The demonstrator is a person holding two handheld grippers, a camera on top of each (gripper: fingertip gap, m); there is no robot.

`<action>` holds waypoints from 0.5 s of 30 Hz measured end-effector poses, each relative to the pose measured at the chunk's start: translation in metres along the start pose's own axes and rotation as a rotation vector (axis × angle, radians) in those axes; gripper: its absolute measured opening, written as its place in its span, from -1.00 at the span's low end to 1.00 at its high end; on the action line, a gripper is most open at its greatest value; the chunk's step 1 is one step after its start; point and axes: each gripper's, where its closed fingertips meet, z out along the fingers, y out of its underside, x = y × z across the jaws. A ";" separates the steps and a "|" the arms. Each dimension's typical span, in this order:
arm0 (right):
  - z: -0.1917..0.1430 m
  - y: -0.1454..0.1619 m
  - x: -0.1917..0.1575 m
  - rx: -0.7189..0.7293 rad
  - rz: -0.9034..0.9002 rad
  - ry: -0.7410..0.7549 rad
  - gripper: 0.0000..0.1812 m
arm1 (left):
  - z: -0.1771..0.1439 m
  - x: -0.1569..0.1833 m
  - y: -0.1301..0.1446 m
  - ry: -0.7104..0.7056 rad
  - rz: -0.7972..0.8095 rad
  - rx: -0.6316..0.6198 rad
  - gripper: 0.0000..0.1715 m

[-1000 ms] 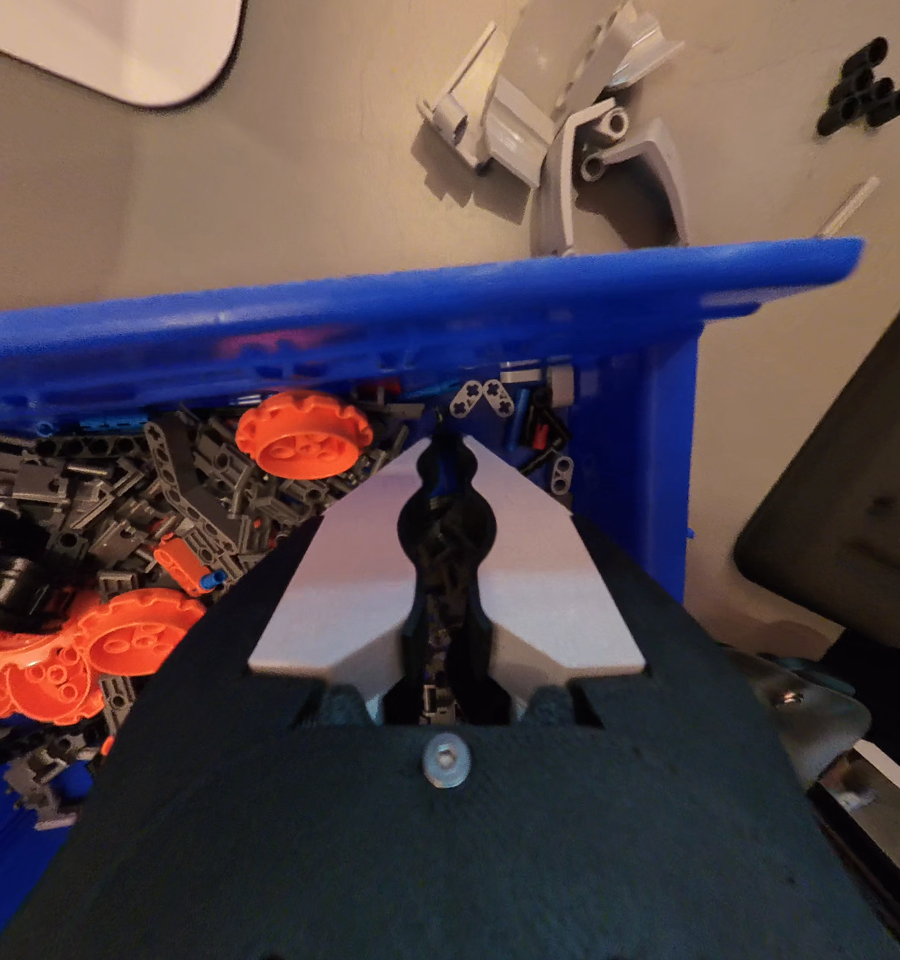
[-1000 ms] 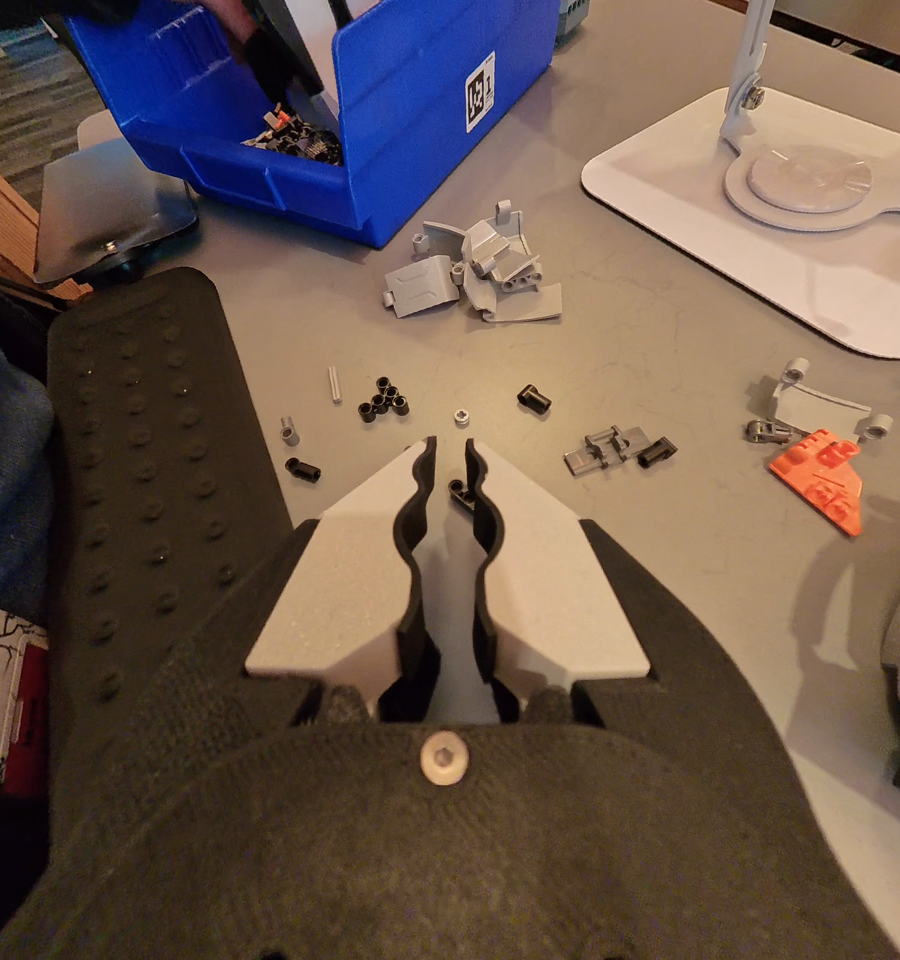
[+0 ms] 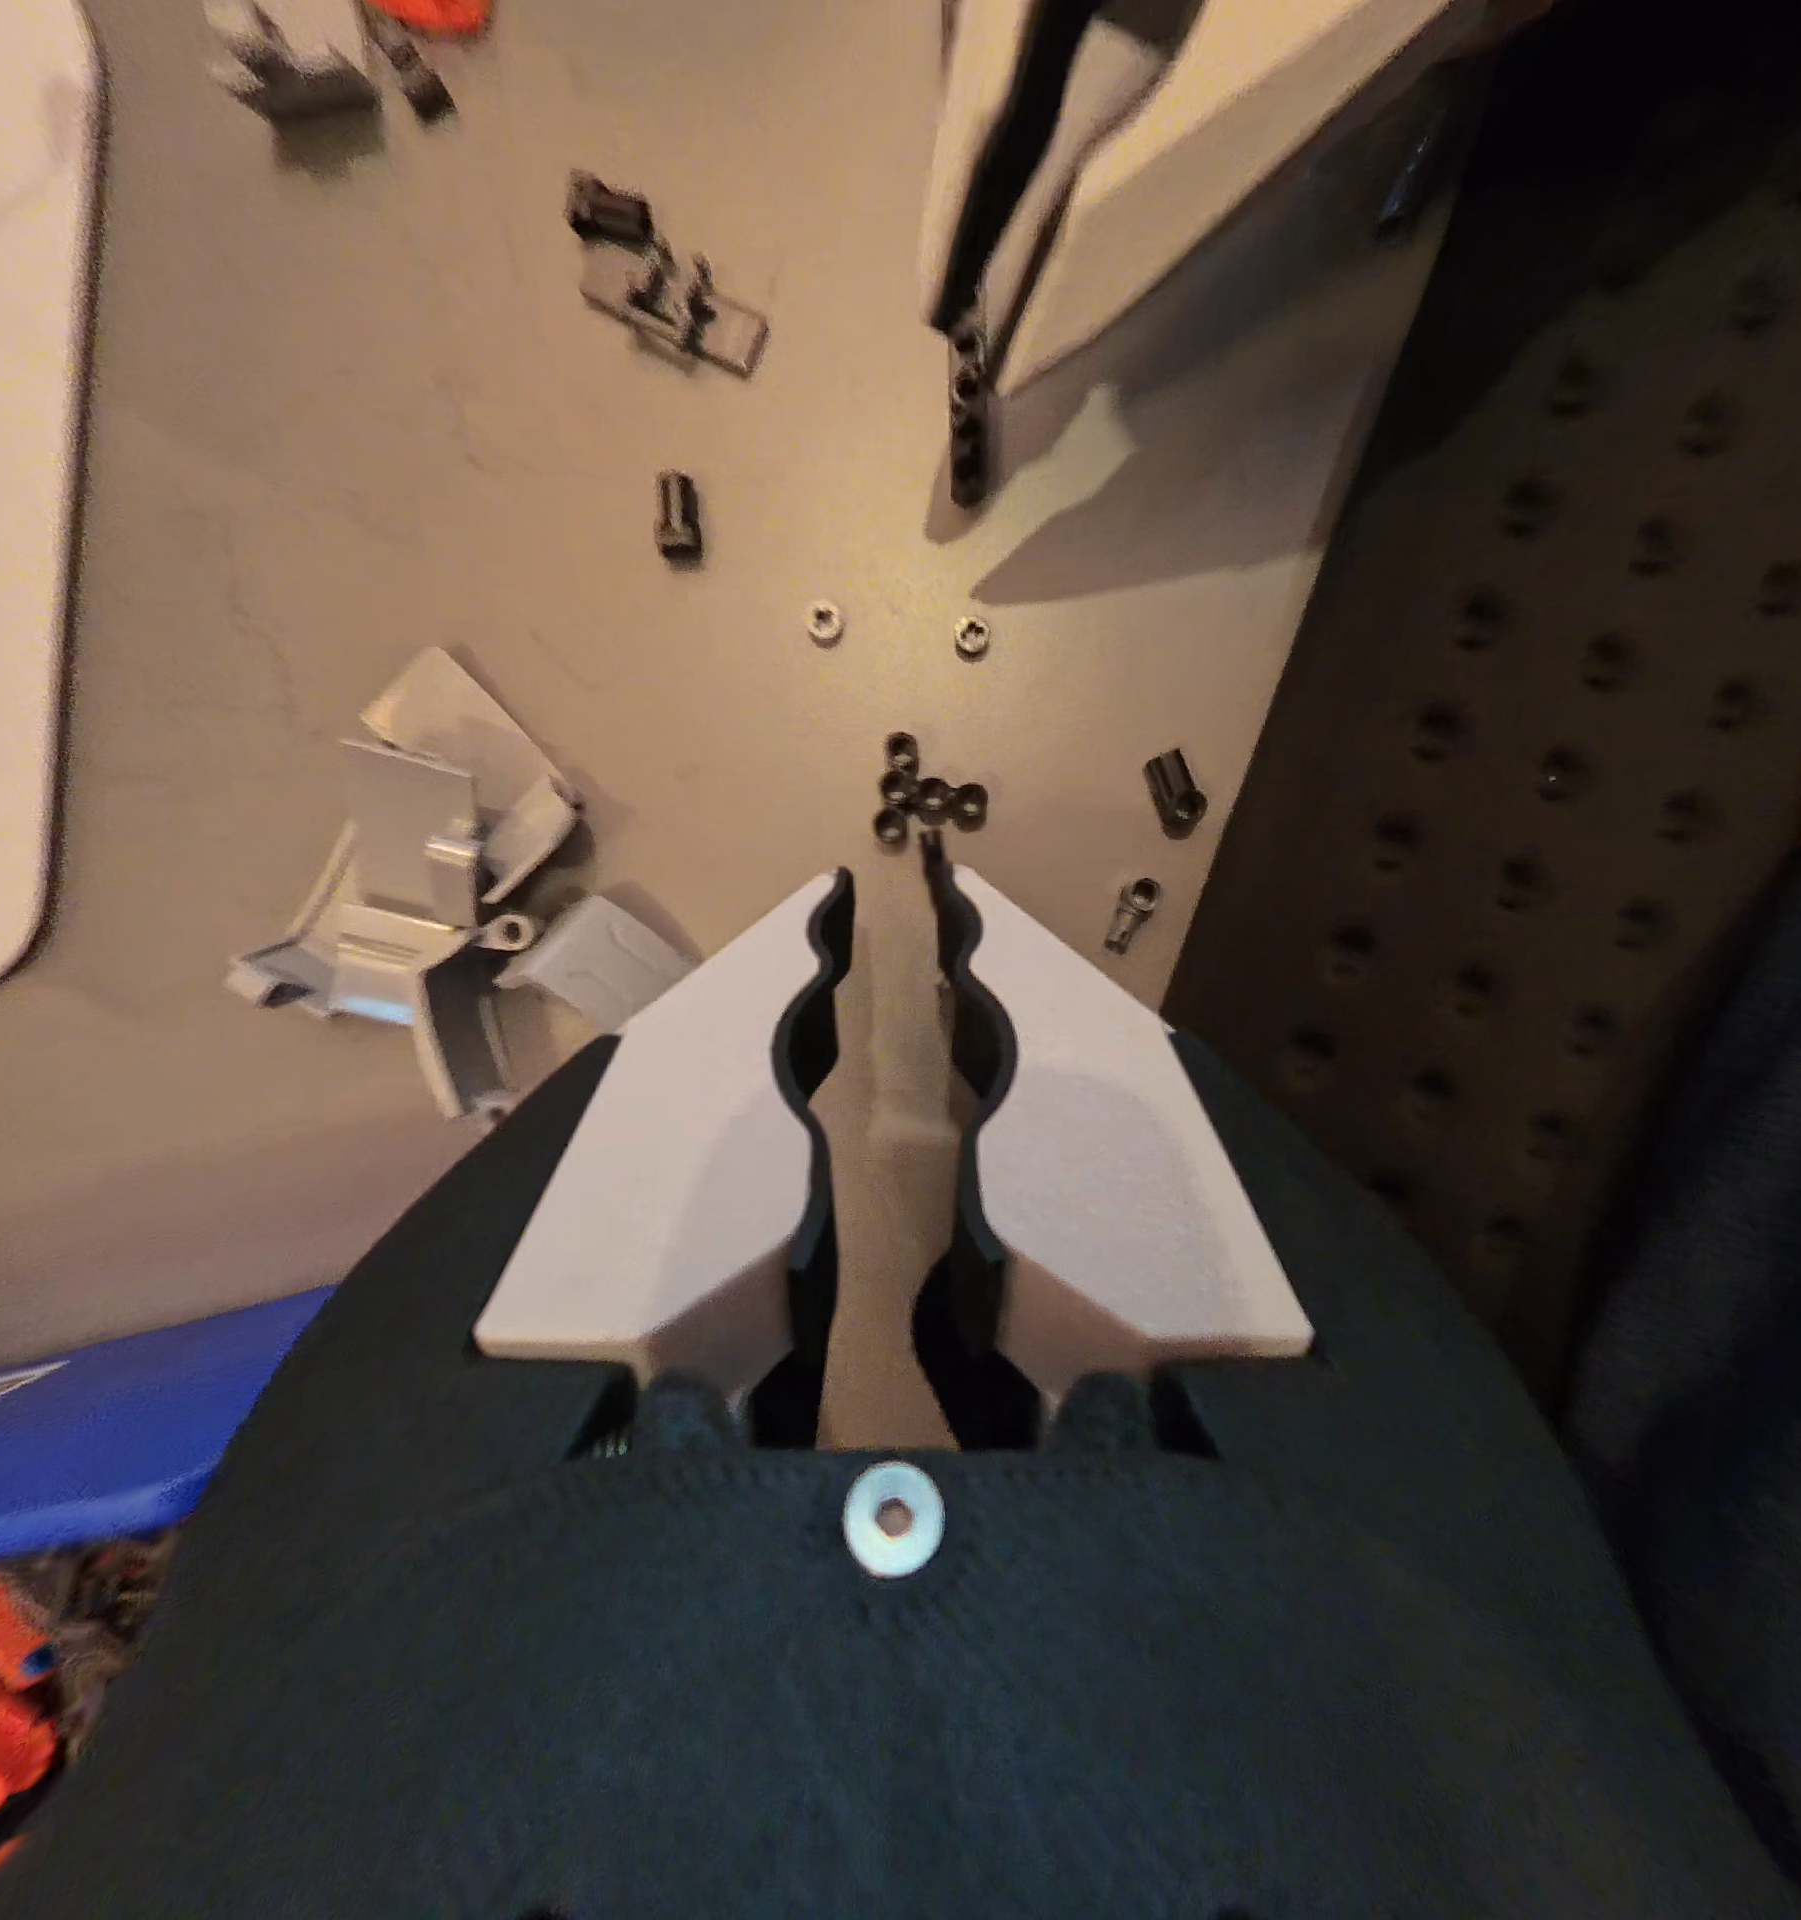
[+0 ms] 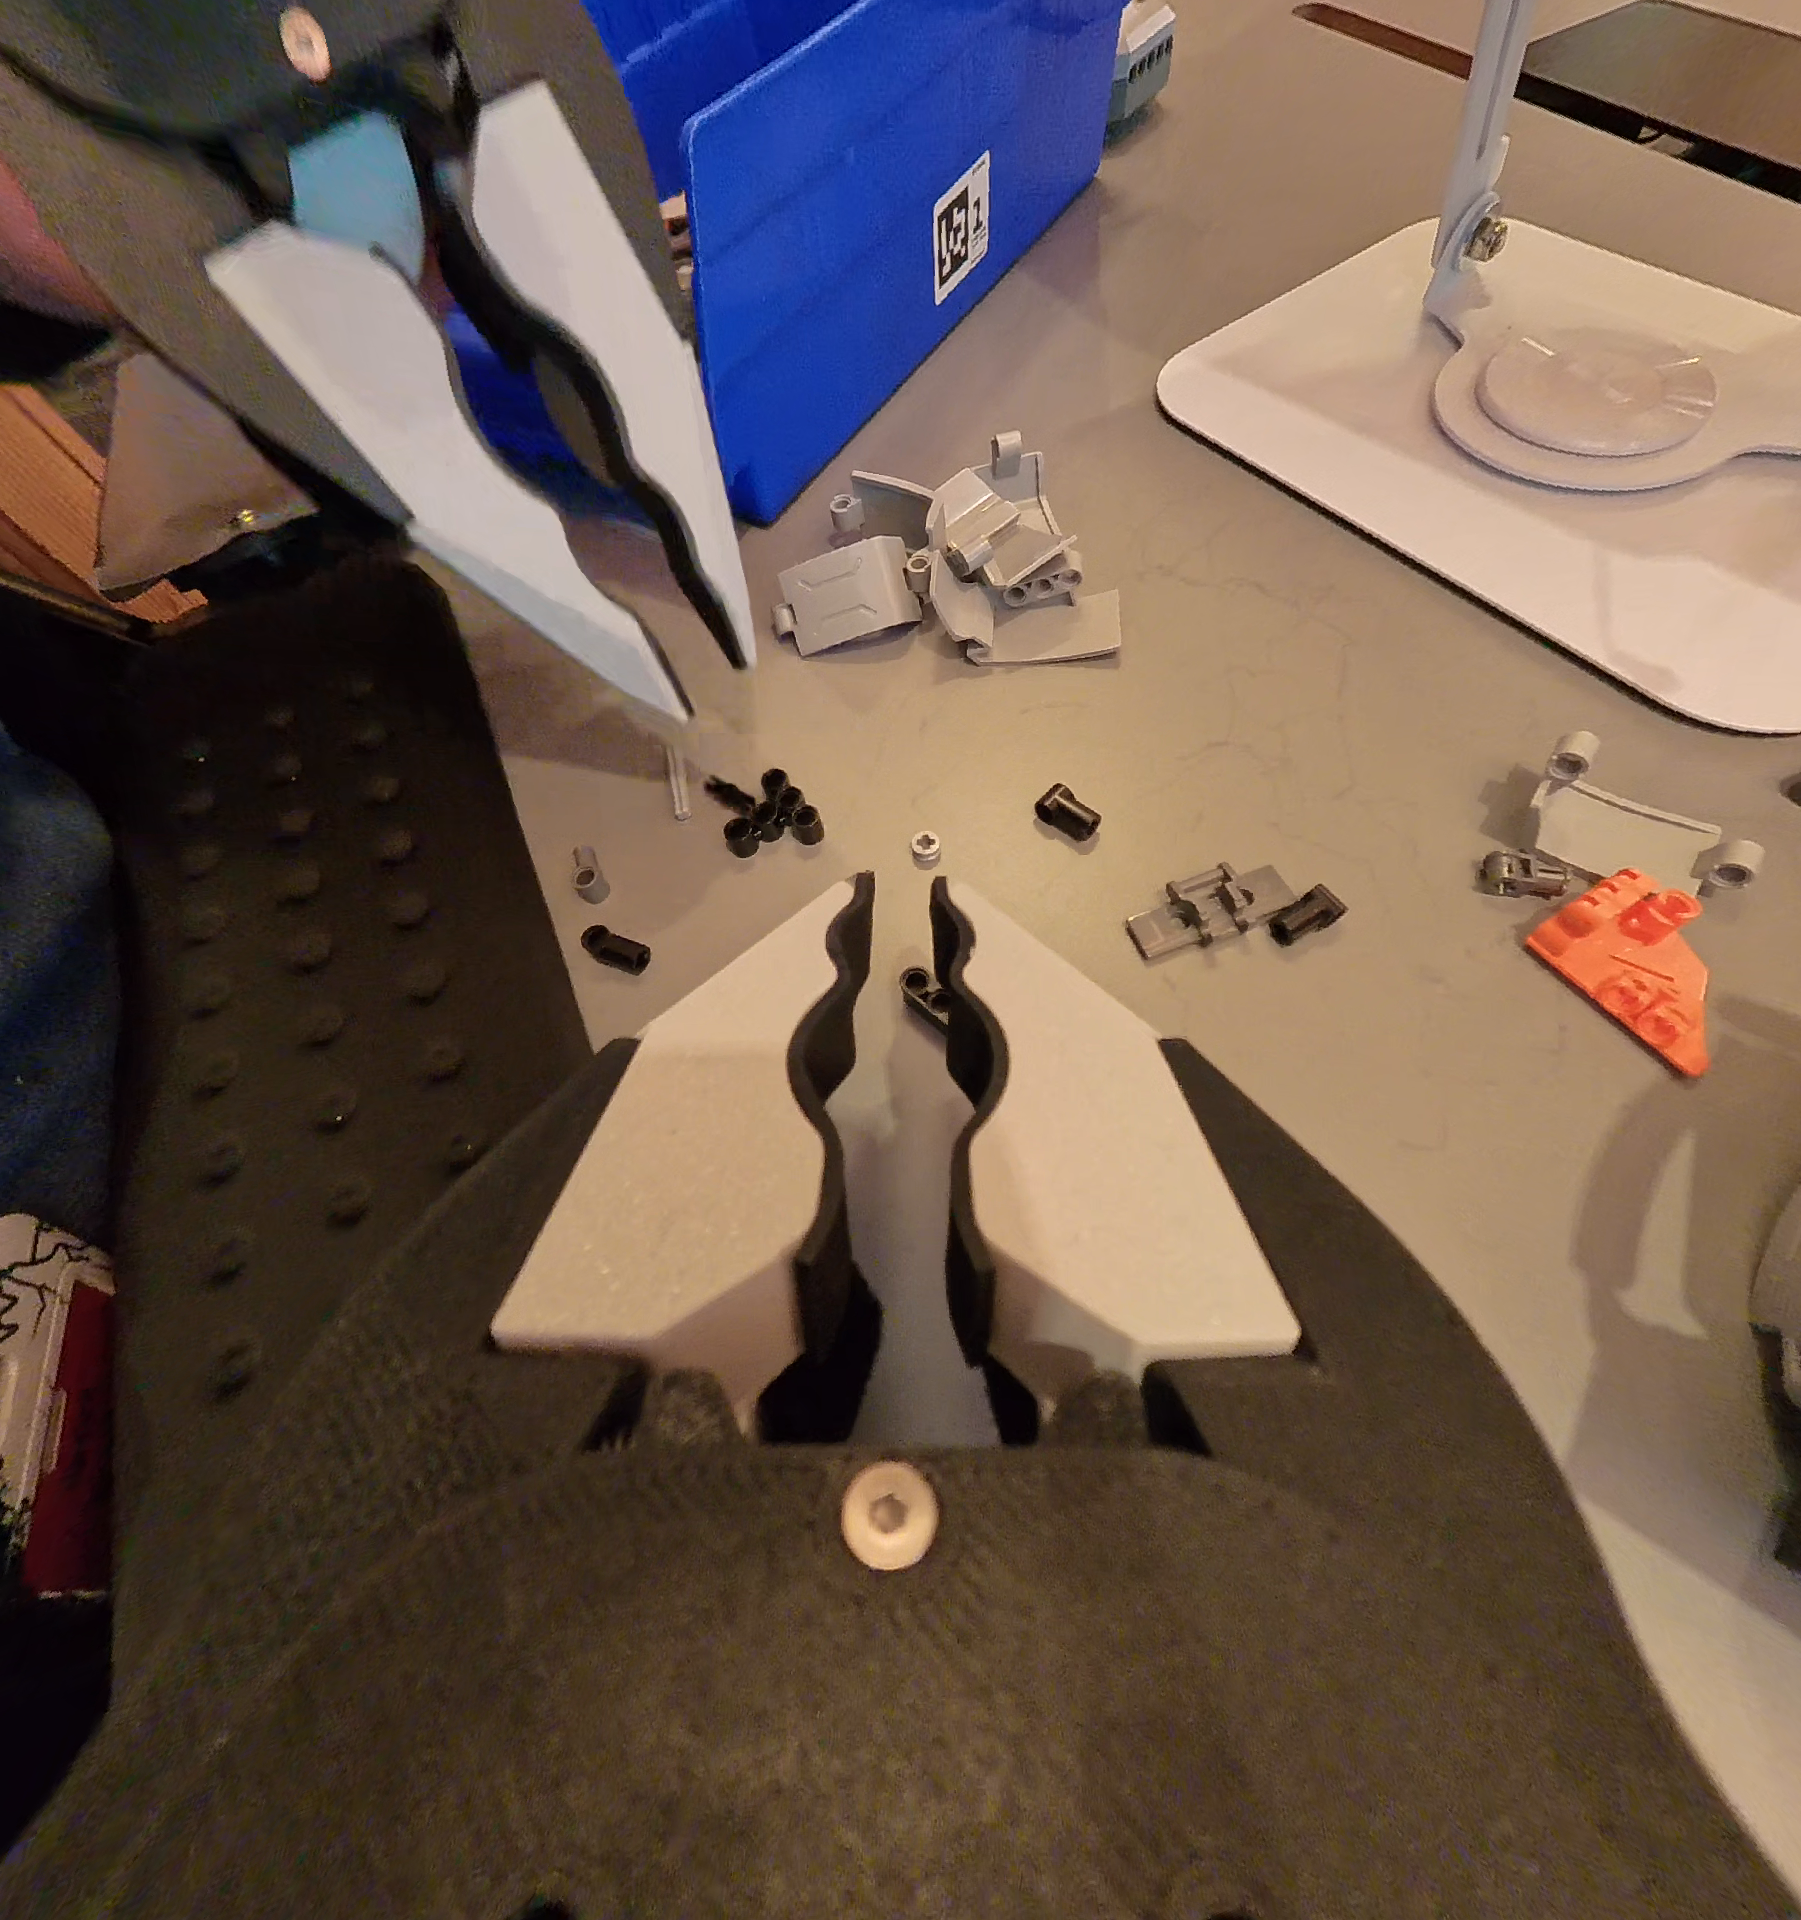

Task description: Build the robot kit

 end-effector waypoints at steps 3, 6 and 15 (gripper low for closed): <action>0.000 0.000 0.000 0.001 0.001 -0.002 -0.91 | -0.029 0.001 -0.010 0.137 0.018 0.064 -0.84; -0.001 -0.001 0.000 0.010 0.002 -0.001 -0.91 | -0.087 -0.020 -0.010 0.226 0.050 0.153 -0.97; -0.003 -0.003 0.000 0.025 0.002 -0.002 -0.91 | -0.071 -0.082 0.091 0.171 0.091 -0.058 -0.93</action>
